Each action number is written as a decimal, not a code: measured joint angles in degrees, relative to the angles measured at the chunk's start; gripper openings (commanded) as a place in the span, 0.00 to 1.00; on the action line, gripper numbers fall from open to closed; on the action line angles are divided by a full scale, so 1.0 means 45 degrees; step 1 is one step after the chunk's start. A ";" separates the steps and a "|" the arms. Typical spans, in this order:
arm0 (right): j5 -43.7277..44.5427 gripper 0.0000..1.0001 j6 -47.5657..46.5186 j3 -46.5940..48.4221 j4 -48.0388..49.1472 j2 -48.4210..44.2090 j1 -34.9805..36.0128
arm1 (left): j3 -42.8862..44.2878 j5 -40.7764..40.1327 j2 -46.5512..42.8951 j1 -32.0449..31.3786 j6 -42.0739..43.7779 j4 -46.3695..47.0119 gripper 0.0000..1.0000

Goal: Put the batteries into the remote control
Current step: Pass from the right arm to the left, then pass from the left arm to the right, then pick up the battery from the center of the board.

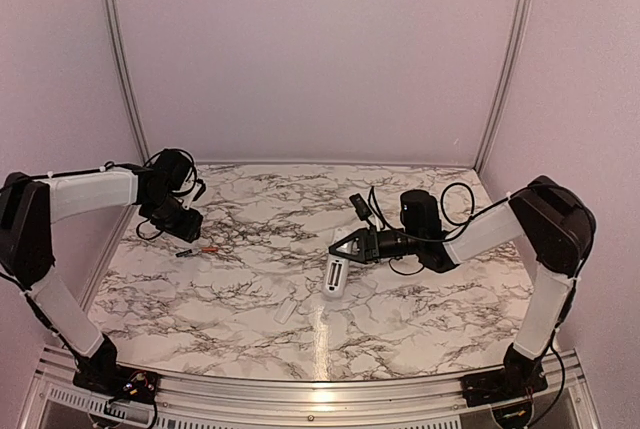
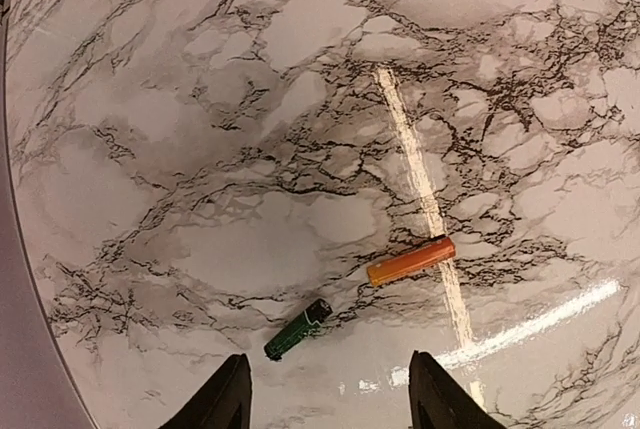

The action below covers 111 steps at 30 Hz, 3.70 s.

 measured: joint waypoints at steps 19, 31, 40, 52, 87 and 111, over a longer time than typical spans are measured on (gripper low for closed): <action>0.1083 0.00 0.2191 0.0078 0.1700 0.1093 0.0000 | -0.0389 0.2623 -0.0427 -0.6504 -0.1855 0.4974 0.88; 0.1923 0.00 0.2982 0.0083 0.2239 0.1059 0.0102 | 0.1370 0.1545 0.2565 -0.8272 -0.2997 0.6101 0.84; 0.2098 0.00 0.3293 0.0083 0.2501 0.0991 0.0277 | 0.2191 0.1010 0.3298 -0.8315 -0.3317 0.6067 0.74; 0.2414 0.00 0.3521 0.0083 0.2735 0.0976 0.0325 | 0.2545 0.0811 0.3599 -0.8393 -0.3721 0.5892 0.55; 0.1180 0.16 0.3016 0.0073 0.1511 0.0452 0.0272 | 0.2361 0.1234 0.3385 -0.8276 -0.1015 0.4915 0.26; 0.0923 0.00 0.2812 -0.0457 0.2618 0.0185 -0.0471 | 0.3045 0.1909 0.2429 -0.4478 0.2021 0.0267 0.87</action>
